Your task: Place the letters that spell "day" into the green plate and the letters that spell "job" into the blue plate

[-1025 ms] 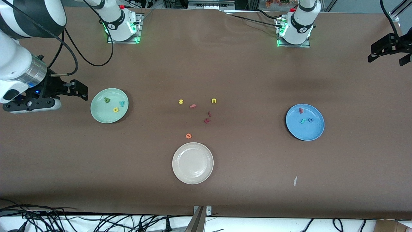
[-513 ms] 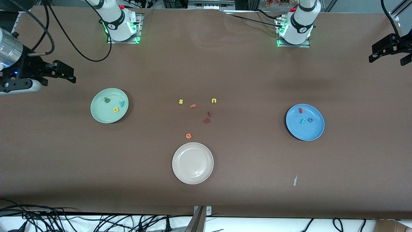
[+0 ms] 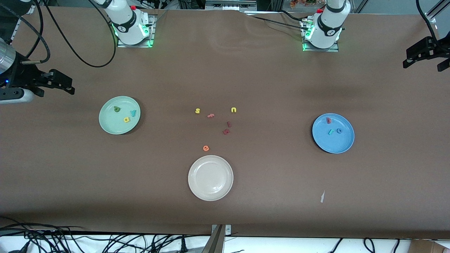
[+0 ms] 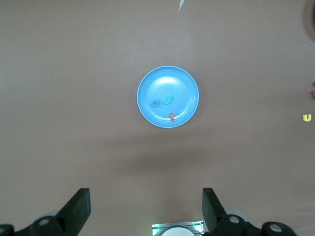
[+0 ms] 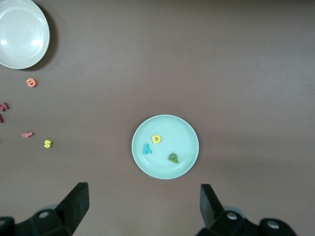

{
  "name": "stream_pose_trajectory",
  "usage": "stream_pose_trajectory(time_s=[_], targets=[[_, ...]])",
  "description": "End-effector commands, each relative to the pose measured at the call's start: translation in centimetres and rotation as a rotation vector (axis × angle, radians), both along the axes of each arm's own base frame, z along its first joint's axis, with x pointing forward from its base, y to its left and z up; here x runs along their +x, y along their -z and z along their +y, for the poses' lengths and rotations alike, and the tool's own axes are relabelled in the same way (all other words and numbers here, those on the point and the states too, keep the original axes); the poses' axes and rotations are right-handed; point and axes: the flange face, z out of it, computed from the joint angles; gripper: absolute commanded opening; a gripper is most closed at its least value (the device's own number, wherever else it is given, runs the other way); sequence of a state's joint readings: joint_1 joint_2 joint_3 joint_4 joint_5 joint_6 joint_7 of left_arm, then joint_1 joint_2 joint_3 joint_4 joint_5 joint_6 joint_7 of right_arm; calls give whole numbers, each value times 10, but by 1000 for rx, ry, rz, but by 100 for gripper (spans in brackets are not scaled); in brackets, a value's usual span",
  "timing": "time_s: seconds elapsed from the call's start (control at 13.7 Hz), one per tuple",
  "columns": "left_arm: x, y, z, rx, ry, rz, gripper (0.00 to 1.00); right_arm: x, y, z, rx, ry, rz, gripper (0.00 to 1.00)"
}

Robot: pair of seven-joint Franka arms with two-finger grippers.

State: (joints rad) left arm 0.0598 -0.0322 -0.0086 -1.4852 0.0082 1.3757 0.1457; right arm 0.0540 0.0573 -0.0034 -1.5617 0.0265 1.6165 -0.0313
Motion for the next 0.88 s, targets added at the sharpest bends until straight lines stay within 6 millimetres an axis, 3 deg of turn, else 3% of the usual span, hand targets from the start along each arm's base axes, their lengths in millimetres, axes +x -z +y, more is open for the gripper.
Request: stream_pose_trajectory(time_s=[0.0,0.81], targets=[[2,-7,0,38,0,-5,100,-18,-1,0,-16,5,-31,100],[2,-7,-1,38,2,-4,100,-13,3,0,-21,-9,-16,100]])
